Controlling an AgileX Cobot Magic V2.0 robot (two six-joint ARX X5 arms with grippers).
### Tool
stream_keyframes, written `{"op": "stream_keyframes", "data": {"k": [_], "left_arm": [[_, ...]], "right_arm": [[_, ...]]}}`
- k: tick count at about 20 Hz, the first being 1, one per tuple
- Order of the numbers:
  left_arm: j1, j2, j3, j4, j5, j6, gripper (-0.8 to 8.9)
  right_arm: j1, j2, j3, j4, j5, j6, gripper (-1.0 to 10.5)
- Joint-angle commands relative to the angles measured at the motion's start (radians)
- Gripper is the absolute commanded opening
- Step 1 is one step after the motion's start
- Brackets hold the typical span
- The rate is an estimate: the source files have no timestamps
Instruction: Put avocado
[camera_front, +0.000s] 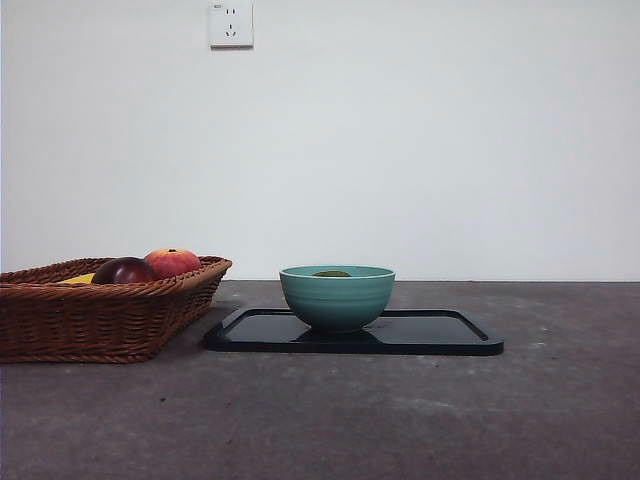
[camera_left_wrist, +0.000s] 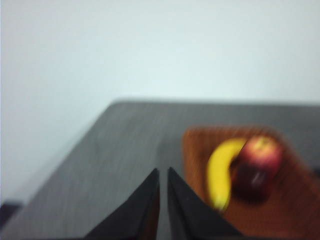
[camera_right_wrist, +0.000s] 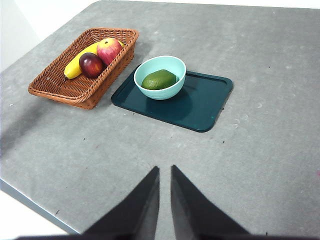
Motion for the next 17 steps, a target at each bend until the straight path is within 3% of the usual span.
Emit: {"op": "stream_keyframes", "data": {"k": [1,4,10,17], "left_arm": [[0.012,-0.055,-0.143,0.031,0.004,-0.072,0.24],[0.003,-0.129,-0.234,0.021,0.005,-0.138,0.24],[-0.068,-0.152,-0.296,0.037,0.008,-0.137,0.24],[-0.068,-0.152,-0.335,0.087,0.196,-0.072,0.24]], "right_arm": [[0.009,0.004,0.007,0.01,0.002,0.01,0.3],[0.009,0.004,0.007,0.01,0.001,0.01,0.3],[0.009,0.004,0.007,0.01,0.002,0.01,0.3],[0.009,0.004,0.007,0.01,0.002,0.01,0.3]]}}
